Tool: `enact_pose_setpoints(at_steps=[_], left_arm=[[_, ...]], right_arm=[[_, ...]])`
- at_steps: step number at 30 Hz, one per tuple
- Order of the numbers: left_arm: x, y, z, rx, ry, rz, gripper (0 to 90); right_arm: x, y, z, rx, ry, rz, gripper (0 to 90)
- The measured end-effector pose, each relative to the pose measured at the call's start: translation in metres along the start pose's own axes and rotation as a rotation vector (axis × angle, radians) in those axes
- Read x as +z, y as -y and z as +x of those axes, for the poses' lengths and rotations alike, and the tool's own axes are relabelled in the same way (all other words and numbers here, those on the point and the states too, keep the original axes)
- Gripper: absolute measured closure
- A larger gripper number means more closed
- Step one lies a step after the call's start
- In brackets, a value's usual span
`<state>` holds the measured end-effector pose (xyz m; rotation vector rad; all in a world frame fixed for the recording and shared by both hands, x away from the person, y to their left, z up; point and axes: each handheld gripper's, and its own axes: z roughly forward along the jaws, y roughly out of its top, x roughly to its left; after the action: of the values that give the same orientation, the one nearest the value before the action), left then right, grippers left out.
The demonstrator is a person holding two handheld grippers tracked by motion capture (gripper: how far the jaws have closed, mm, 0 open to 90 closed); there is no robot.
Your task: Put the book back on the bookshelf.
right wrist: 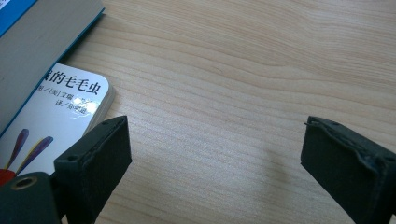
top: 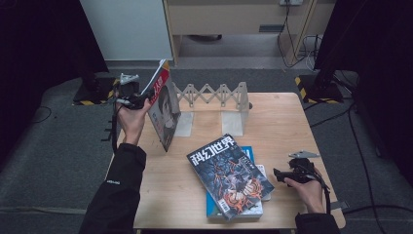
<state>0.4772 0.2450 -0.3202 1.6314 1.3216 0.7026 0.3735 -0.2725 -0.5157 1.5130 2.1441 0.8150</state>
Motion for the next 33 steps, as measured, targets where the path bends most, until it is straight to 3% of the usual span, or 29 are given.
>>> enact_pose_setpoints(at_steps=[5,11,15,18,20,22,28,33], left_arm=[[-0.002,0.005,0.001,0.005,0.009,0.002,85.5],[-0.007,0.012,0.007,-0.018,0.038,0.020,84.2],[-0.003,0.011,0.006,-0.033,0.055,0.039,75.3],[0.001,0.011,0.005,-0.030,0.048,0.050,75.8],[0.003,0.011,0.005,-0.037,0.046,0.044,84.4],[0.004,0.011,0.003,-0.017,0.013,0.021,85.6],[0.009,0.010,-0.004,-0.005,-0.038,-0.034,86.0],[0.015,0.011,-0.007,0.003,-0.056,-0.050,86.0]], right_arm=[[0.000,0.000,0.000,-0.001,-0.004,0.000,8.6],[0.000,0.000,0.000,0.005,-0.002,0.002,8.6],[0.000,0.000,0.000,0.006,-0.002,0.005,8.6],[0.000,0.000,0.000,0.009,-0.003,0.005,8.6],[0.000,0.000,0.000,0.007,-0.003,0.004,8.6],[0.001,0.000,0.000,0.005,-0.005,0.003,8.6],[0.001,-0.001,0.001,0.002,-0.007,0.007,8.6],[0.001,-0.001,0.000,-0.004,-0.006,0.007,8.6]])
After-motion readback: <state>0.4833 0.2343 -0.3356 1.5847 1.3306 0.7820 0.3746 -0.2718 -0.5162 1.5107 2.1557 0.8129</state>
